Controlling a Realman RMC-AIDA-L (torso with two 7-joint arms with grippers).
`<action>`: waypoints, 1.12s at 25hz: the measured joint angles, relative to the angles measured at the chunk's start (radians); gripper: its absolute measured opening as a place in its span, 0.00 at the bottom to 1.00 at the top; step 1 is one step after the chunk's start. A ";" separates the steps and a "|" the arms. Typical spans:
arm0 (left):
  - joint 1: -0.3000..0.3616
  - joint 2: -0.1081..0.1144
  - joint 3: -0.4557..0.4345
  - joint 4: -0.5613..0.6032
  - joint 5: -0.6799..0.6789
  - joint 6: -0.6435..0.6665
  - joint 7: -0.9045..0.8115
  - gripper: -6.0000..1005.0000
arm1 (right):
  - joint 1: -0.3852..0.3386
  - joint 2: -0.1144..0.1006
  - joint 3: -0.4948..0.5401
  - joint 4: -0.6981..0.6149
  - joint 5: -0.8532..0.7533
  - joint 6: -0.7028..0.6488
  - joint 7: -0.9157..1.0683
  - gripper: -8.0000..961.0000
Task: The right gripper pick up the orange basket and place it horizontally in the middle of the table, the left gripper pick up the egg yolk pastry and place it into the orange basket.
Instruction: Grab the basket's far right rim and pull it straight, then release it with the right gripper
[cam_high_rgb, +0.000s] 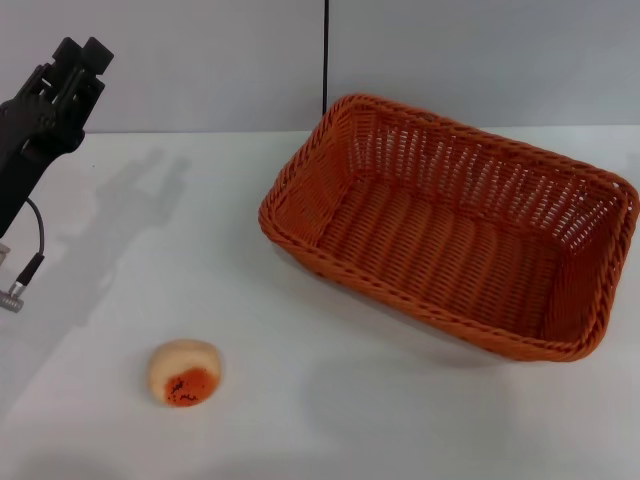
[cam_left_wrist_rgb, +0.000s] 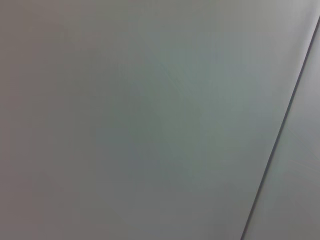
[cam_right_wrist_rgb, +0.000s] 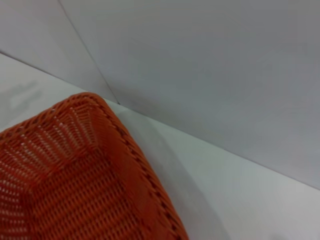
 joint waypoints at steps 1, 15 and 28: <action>0.002 0.000 0.000 0.000 0.000 -0.002 -0.002 0.43 | -0.002 0.007 0.000 0.003 -0.002 0.012 -0.003 0.69; -0.012 -0.005 0.000 0.000 0.000 0.009 -0.005 0.43 | -0.021 0.094 0.000 0.082 0.007 0.140 -0.131 0.68; -0.014 -0.012 0.001 0.000 0.000 0.009 -0.008 0.43 | 0.028 0.143 -0.182 0.100 -0.027 0.247 -0.223 0.67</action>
